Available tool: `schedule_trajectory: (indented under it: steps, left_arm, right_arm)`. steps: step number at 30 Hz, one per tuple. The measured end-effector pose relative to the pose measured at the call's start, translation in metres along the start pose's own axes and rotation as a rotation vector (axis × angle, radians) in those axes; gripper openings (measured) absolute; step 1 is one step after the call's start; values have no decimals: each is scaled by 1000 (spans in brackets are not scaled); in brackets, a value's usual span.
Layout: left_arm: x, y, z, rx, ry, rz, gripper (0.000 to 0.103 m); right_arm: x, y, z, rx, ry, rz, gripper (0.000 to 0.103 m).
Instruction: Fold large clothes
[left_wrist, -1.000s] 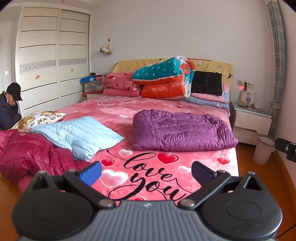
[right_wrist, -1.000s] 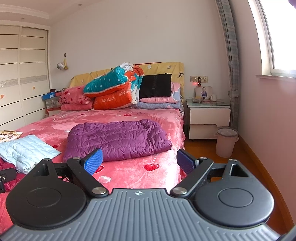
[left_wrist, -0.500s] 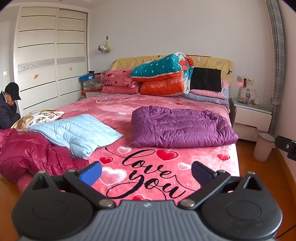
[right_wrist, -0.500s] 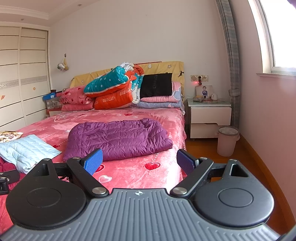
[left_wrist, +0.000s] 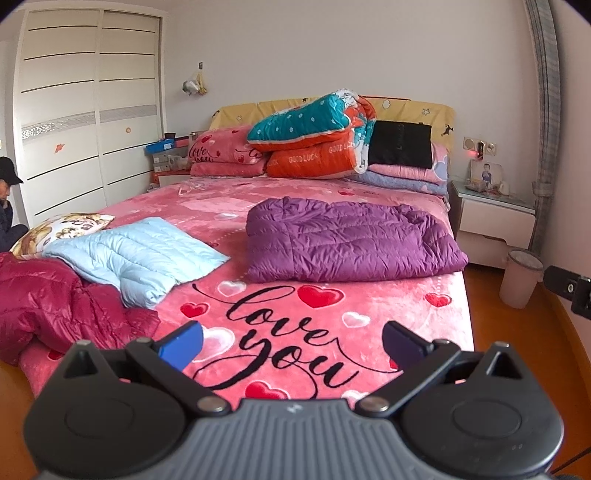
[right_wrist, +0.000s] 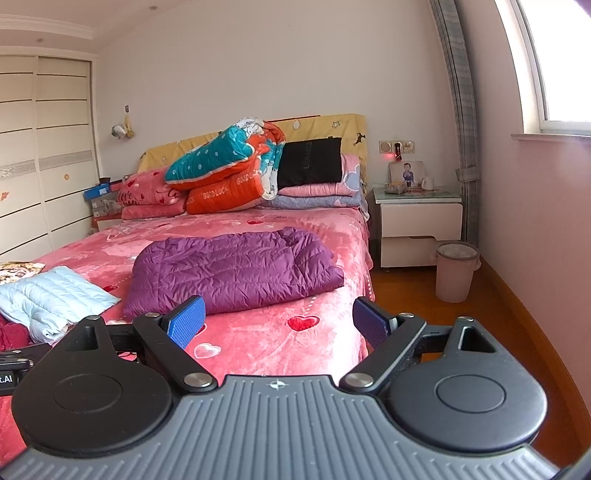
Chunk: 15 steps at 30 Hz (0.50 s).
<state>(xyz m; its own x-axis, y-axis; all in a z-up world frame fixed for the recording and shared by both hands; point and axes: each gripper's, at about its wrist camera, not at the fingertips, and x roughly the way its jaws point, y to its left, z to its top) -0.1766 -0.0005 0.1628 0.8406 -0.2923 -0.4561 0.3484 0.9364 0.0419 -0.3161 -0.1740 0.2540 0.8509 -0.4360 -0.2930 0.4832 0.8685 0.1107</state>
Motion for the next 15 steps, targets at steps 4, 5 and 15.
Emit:
schedule_trajectory:
  steps: [4,5,15]
  left_arm:
    - [9,-5,-3,0,13,-14,102]
    - [12,-5,-4,0,17,-18,102]
    - [43,-5,-18,-30,65,-37,102]
  right_arm:
    - [8,-2,-3,5,12,-5,103]
    - [10,-1,-3,6,15,-6,103]
    - [34,0,-16,4,56,-2,103]
